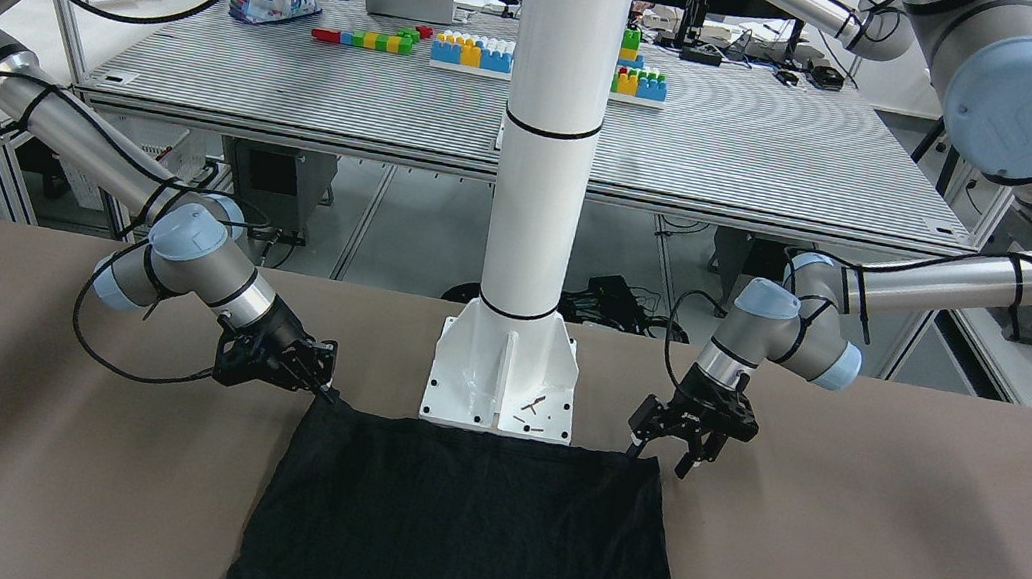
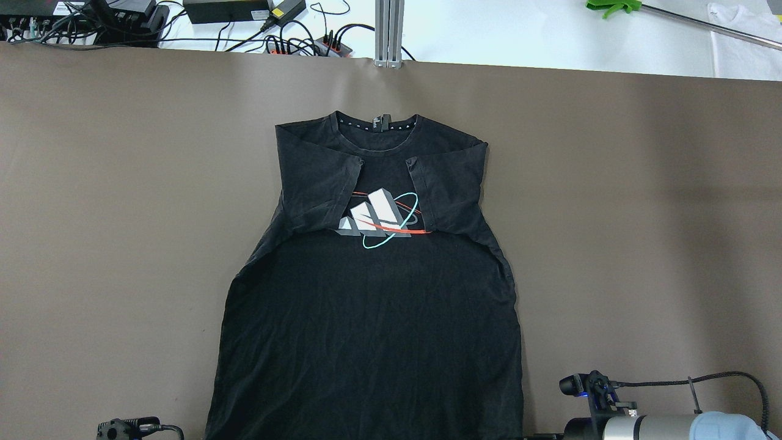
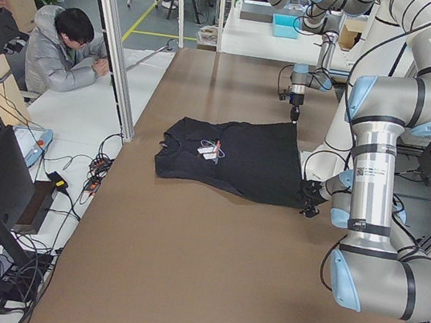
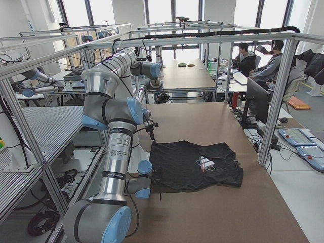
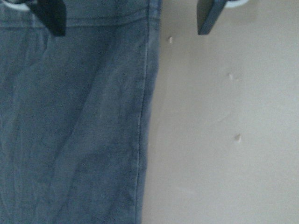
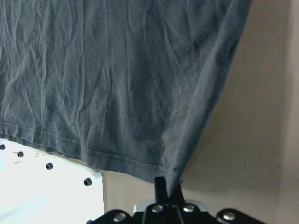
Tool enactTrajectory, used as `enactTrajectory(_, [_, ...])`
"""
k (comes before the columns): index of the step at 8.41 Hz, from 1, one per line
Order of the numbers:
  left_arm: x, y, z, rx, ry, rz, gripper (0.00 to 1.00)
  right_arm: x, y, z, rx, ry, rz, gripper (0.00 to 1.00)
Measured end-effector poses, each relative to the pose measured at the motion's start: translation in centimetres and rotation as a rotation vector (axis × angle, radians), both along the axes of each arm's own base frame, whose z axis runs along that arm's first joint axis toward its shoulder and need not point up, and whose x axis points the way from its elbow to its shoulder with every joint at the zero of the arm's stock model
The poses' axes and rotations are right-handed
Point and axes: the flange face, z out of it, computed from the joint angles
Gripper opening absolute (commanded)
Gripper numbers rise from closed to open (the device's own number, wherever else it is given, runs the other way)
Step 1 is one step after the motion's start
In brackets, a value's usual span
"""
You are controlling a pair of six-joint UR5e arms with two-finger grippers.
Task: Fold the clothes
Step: 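Grasp the hem corners nearest the robot with both grippers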
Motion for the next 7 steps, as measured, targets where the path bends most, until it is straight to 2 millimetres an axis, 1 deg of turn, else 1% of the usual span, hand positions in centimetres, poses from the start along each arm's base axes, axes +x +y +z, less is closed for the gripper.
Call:
enactTrajectory(1, [0.1,0.2,0.1,0.001,-0.002,0.002,0.29,0.0,0.0,0.0,0.000,0.000,0.000,0.00])
enactTrajectory(2, [0.1,0.2,0.1,0.002,-0.003,0.004,0.07,0.0,0.0,0.0,0.000,0.000,0.001,0.00])
enactTrajectory(3, [0.1,0.3,0.2,0.006,-0.006,0.005,0.00,0.0,0.0,0.0,0.000,0.001,0.001,0.00])
enactTrajectory(5, [0.3,1.2,0.4,0.029,-0.012,0.004,0.00,0.0,0.0,0.0,0.000,0.001,0.001,0.00])
enactTrajectory(7, [0.4,1.5,0.1,0.039,-0.008,0.000,0.00,0.0,-0.1,0.0,0.000,0.000,0.001,0.00])
